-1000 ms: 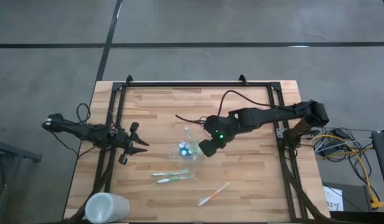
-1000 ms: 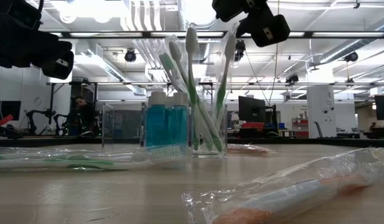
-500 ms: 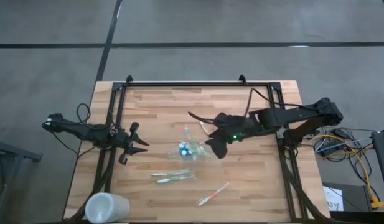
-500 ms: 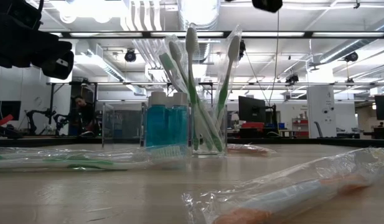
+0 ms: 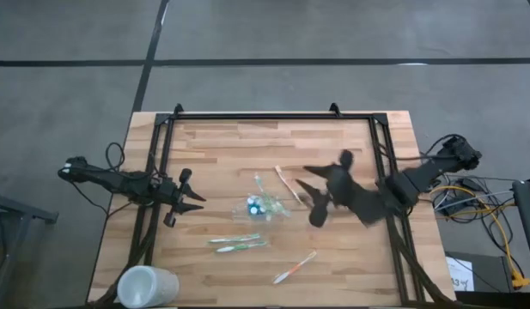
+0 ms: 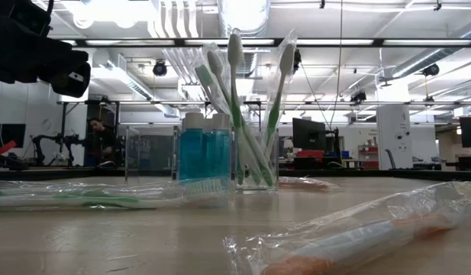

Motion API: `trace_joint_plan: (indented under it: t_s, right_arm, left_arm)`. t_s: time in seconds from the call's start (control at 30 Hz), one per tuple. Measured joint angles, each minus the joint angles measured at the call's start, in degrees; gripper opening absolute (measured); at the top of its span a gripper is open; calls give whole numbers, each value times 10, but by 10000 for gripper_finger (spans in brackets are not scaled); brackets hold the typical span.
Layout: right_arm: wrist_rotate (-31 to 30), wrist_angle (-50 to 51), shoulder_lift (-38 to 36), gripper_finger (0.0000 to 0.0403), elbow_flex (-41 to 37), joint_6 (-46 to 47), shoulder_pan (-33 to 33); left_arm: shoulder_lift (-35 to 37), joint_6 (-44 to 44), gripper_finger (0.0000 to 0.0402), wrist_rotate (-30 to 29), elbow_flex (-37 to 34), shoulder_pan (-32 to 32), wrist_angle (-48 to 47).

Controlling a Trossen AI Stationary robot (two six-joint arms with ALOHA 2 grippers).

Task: Pick & Place toothbrushing station
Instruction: Adjust the transparent organizer on the table

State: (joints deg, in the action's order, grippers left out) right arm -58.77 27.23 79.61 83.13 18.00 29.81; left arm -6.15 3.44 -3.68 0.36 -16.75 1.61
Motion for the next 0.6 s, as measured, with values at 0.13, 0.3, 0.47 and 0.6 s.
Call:
trace_joint_plan:
  t_s: [0.13, 0.3, 0.47, 0.6]
  right_arm:
    - [-125, 15, -3, 160, -2, -51, 65]
    - [-149, 81, -36, 152, -14, -31, 109]
    - [-149, 99, -87, 162, -67, -26, 112]
    - [-141, 92, -140, 181, -124, -26, 100]
  left_arm:
    - [0, 0, 108, 0, 0, 0, 0]
    - [0, 0, 108, 0, 0, 0, 0]
    - [0, 0, 108, 0, 0, 0, 0]
    - [0, 0, 108, 0, 0, 0, 0]
